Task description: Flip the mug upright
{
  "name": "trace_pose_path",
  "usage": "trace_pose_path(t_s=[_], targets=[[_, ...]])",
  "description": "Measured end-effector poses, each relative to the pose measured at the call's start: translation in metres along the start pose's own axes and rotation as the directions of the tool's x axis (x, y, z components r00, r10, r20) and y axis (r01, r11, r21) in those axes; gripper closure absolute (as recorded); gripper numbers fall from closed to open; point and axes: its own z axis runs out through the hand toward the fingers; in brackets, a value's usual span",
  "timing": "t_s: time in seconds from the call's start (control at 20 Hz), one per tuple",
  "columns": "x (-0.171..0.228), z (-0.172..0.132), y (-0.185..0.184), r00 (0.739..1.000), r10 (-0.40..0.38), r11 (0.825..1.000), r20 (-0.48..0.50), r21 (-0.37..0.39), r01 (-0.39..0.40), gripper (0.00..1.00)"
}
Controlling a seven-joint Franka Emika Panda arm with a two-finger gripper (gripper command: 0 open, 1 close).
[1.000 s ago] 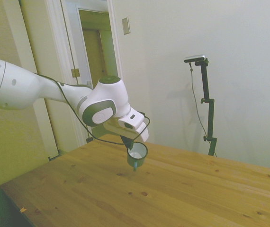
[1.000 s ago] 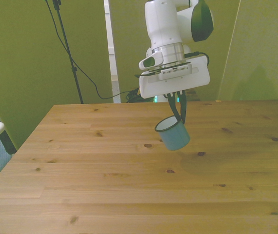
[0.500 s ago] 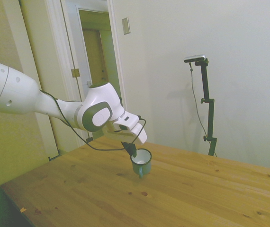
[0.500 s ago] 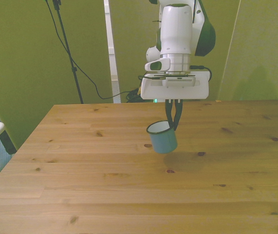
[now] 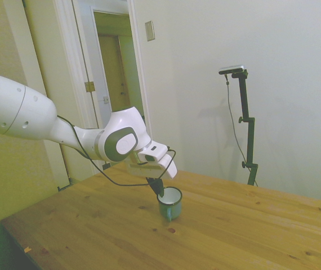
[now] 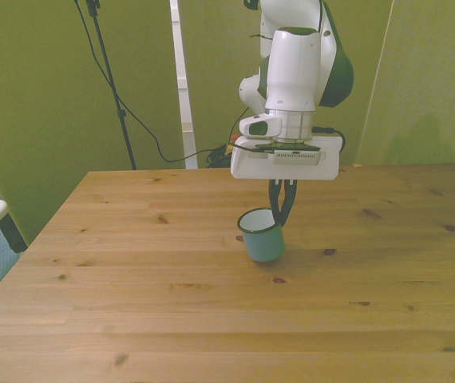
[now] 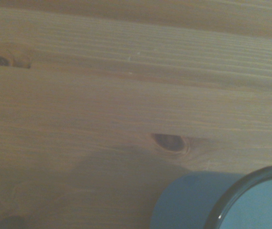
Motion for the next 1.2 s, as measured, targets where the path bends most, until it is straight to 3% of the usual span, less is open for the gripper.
trace_pose_path(t_s=[0.2, 0.25, 1.2], targets=[[0.0, 0.004, -0.004, 1.0, -0.005, 1.0, 0.014, -0.012, 0.005, 1.0], [0.001, 0.005, -0.004, 1.0, -0.005, 1.0, 0.02, -0.017, 0.006, 0.0], [0.007, 0.001, -0.011, 1.0, 0.009, 1.0, 0.014, -0.023, -0.009, 0.0]])
